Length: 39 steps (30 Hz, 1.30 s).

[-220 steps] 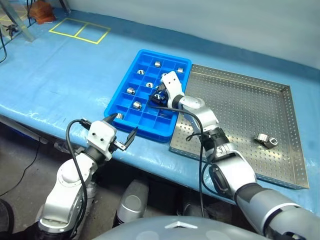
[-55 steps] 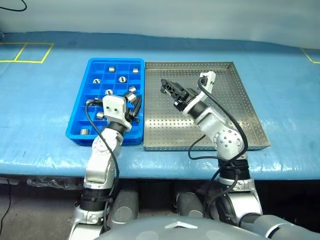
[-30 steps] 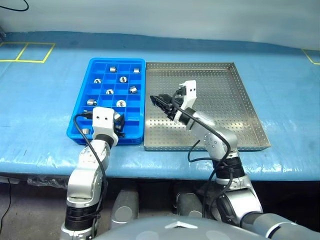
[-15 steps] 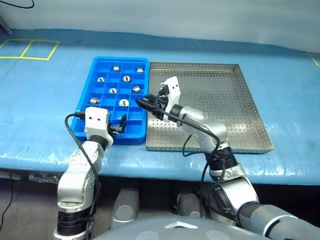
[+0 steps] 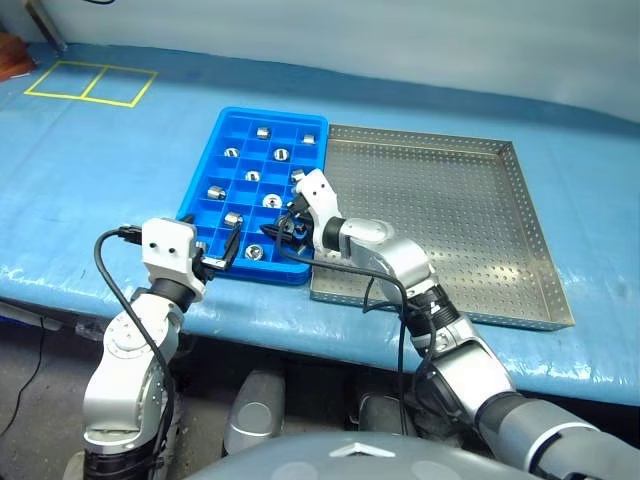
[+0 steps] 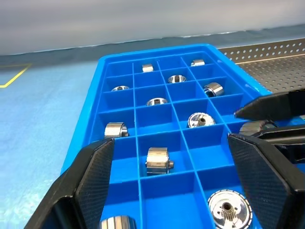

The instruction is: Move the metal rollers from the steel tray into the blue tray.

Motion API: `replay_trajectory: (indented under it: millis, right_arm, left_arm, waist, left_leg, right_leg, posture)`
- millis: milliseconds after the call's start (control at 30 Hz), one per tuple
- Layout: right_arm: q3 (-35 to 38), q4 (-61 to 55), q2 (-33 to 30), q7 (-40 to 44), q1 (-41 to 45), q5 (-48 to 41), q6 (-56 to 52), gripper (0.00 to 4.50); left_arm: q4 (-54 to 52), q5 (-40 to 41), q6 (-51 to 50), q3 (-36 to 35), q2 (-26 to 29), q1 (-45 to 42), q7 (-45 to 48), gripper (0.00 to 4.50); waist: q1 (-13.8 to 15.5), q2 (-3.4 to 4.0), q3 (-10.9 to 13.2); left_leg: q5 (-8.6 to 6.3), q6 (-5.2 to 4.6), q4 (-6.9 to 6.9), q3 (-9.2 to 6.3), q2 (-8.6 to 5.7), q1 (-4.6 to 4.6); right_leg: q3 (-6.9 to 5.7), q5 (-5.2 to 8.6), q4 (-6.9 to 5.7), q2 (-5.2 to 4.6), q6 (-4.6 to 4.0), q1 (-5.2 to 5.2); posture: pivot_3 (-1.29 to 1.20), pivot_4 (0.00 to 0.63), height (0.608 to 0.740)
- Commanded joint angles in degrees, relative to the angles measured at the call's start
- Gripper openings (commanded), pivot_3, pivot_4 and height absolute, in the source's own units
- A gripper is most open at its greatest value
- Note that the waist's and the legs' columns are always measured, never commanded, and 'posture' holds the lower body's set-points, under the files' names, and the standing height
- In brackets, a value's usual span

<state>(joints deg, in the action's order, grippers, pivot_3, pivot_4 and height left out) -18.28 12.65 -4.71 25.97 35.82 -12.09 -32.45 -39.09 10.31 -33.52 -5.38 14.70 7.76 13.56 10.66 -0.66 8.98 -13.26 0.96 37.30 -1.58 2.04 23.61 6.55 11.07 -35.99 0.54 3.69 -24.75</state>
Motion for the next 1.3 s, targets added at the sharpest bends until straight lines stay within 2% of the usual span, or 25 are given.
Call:
replay_trajectory:
  millis: [33, 200, 333, 433, 533, 700, 800, 967, 1033, 1300]
  right_arm:
    - [1.4, 0.4, -0.7, -0.7, -0.1, 2.0, 0.7, 4.47]
    - [2.7, -0.2, -1.2, -0.3, -0.8, 2.3, 0.4, 4.47]
    - [9.3, -6.2, 1.3, 4.2, -2.8, -6.4, 3.2, 4.47]
    - [11.8, -9.5, 1.3, 5.4, -4.5, -8.2, 5.9, 4.47]
    - [12.8, -11.1, -0.4, 4.5, -6.3, -6.1, 9.0, 4.47]
    - [14.7, -12.7, -3.8, 1.3, -9.5, -2.2, 14.4, 4.47]
    - [16.0, -14.9, -6.6, 1.1, -12.4, -1.8, 15.1, 4.47]
    - [18.6, -20.3, -10.8, 2.1, -18.9, -3.0, 14.7, 4.47]
    - [19.5, -21.9, -11.7, 1.6, -21.1, -3.6, 13.8, 4.5]
    - [21.8, -28.3, -13.9, 2.4, -27.8, -6.9, 10.4, 4.5]
  left_arm:
    - [-2.2, 1.0, 2.2, 1.0, -0.3, -1.0, 0.6, 4.14]
    - [-1.6, 1.3, 3.5, 1.6, -0.1, -2.1, 1.3, 4.14]
    - [-1.5, 1.6, 6.3, 2.3, -0.1, -3.6, 2.2, 4.14]
    - [0.0, 0.4, 8.7, 4.2, -0.1, -5.3, 2.4, 4.14]
    - [4.3, -2.0, 11.2, 8.6, 0.0, -8.7, 3.0, 4.14]
    - [13.3, -5.3, 17.8, 13.5, -3.1, -14.4, 2.2, 4.14]
    - [19.1, -7.5, 22.0, 16.0, -3.6, -16.3, 3.1, 4.14]
    - [25.6, -5.6, 27.2, 16.2, -5.2, -18.1, 5.7, 4.14]
    - [27.9, -3.9, 28.9, 15.2, -6.5, -18.4, 6.3, 4.49]
    - [30.9, -2.4, 30.7, 16.2, -5.5, -17.5, 11.7, 4.5]
  waist:
    - [0.4, -0.01, 0.0]
    - [0.8, -0.01, 0.0]
    - [1.2, -0.01, 0.0]
    - [1.2, 0.01, 0.0]
    - [1.1, 0.02, 0.0]
    - [0.5, 0.01, 0.0]
    - [-0.5, 0.01, 0.0]
    - [-3.3, 0.01, 0.0]
    - [-4.4, 0.01, 0.0]
    - [-8.5, 0.02, 0.0]
  left_leg:
    - [0.0, 0.01, 0.0, 0.0, 0.0, 0.0]
    - [0.01, 0.02, -0.01, -0.02, 0.02, 0.01]
    - [0.01, 0.02, -0.01, -0.03, 0.01, 0.07]
    - [0.0, 0.03, -0.02, -0.06, 0.01, 0.15]
    - [0.0, 0.03, -0.02, -0.08, 0.02, 0.13]
    - [0.02, 0.05, -0.01, -0.04, 0.0, 0.11]
    - [0.02, 0.05, -0.02, -0.03, -0.02, 0.13]
    - [-0.01, 0.0, -0.07, -0.03, -0.01, 0.15]
    - [-0.01, 0.0, -0.06, -0.03, -0.01, 0.13]
    - [-0.01, -0.02, 0.04, 0.01, 0.0, -0.03]
  right_leg:
    - [0.0, 0.0, 0.0, 0.0, 0.0, 0.0]
    - [-0.05, 0.0, 0.0, 0.01, 0.0, -0.01]
    - [-0.06, 0.0, 0.03, 0.0, 0.0, -0.02]
    - [-0.08, 0.0, 0.06, 0.0, 0.0, -0.06]
    - [-0.11, 0.0, 0.05, 0.02, 0.0, -0.05]
    - [-0.08, 0.0, 0.08, 0.01, 0.0, -0.03]
    - [-0.06, -0.01, 0.11, -0.01, 0.0, -0.03]
    - [-0.03, -0.02, 0.11, 0.0, -0.05, -0.03]
    - [-0.02, -0.02, 0.09, -0.01, -0.06, -0.01]
    - [0.06, -0.01, 0.0, 0.02, 0.0, 0.11]
  posture:
    - [0.46, 0.15, 0.74]
    - [0.44, 0.15, 0.74]
    - [0.44, 0.15, 0.74]
    - [0.42, 0.15, 0.74]
    - [0.39, 0.15, 0.74]
    - [0.31, 0.15, 0.74]
    - [0.25, 0.15, 0.74]
    - [0.19, 0.15, 0.74]
    - [0.17, 0.15, 0.74]
    - [0.13, 0.15, 0.74]
